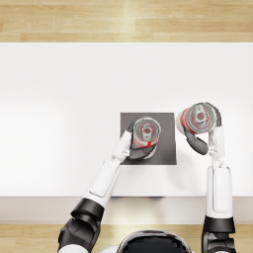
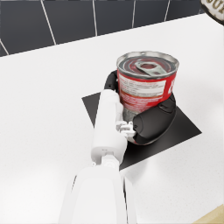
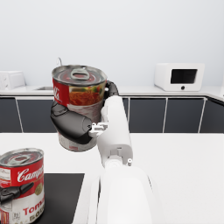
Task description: Pick up the red can on the left and place it in the middle, then pick up the red can on the right and place it on top of the can in the middle
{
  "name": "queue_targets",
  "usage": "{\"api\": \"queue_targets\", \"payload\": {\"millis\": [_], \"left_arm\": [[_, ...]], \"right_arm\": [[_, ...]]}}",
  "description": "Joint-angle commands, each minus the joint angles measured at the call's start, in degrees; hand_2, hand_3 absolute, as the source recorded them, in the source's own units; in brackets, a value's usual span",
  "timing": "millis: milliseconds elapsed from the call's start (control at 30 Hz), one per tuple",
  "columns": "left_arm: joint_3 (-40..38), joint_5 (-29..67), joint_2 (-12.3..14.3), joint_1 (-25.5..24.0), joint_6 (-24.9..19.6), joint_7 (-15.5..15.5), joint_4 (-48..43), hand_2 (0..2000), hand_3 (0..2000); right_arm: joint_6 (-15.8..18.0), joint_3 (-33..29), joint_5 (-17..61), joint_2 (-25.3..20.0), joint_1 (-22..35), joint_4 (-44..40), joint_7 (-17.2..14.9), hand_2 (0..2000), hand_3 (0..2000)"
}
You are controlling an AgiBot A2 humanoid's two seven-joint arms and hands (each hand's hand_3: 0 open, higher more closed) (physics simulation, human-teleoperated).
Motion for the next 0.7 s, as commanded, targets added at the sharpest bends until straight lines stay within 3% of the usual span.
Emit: {"api": "queue_targets", "payload": {"millis": [33, 100, 200, 233, 267, 333, 367, 533, 567, 633, 700], "left_arm": [[-0.16, 0.02, 0.52, 0.52, -0.23, -2.95, 3.06, 2000, 1520], [0.02, -0.03, 0.69, 0.21, -0.93, -6.90, 4.00, 2000, 1520], [0.60, -0.08, 0.99, 0.12, -1.78, -9.58, 5.49, 2000, 1520], [7.72, -0.12, -1.18, 2.14, -1.62, -10.11, 6.21, 639, 1193], [1.88, -0.16, 0.55, 0.70, -2.01, -10.58, 6.43, 0, 867], [1.31, -0.15, 0.15, -0.09, -2.65, -10.80, 5.18, 0, 213], [0.54, -0.13, -0.04, -0.67, -1.11, -10.77, 3.89, 0, 0], [-4.31, -0.08, -3.39, -7.53, 1.86, -10.46, -13.69, 0, 0], [-6.00, -0.07, -4.31, -9.45, 2.14, -8.99, -18.28, 0, 0], [-10.69, -0.07, -5.94, -13.36, 2.47, -0.09, -27.15, 0, 0], [-15.38, -0.08, -7.05, -16.64, 2.65, 4.48, -34.17, 0, 0]], "right_arm": [[0.03, -0.05, 0.00, -0.19, 1.45, 0.10, 0.00, 2000, 1520], [0.01, 0.05, 0.00, -0.35, 1.76, -0.09, 0.01, 2000, 1520], [0.01, -0.31, 0.00, -0.54, 1.97, -0.43, 0.01, 2000, 1520], [-0.01, -0.18, 0.00, -0.61, 2.07, -0.31, 0.01, 2000, 1520], [-0.05, 0.14, 0.00, -0.67, 1.96, 0.15, 0.00, 2000, 1520], [-0.13, 0.94, 0.00, -0.85, 2.41, 1.10, -0.01, 2000, 1520], [-0.13, 1.65, 0.00, -0.98, 2.76, 1.43, -0.01, 2000, 1520], [-0.08, 7.42, 0.00, -2.19, 5.62, 2.58, 0.00, 2000, 1520], [-0.08, 8.29, 0.00, -2.44, 6.01, 2.65, 0.00, 2000, 1520], [0.02, 10.50, 0.00, -3.20, 7.43, 2.07, 0.02, 2000, 1520], [0.13, 12.61, 0.00, -3.85, 8.35, 1.51, 0.04, 2000, 1520]]}}
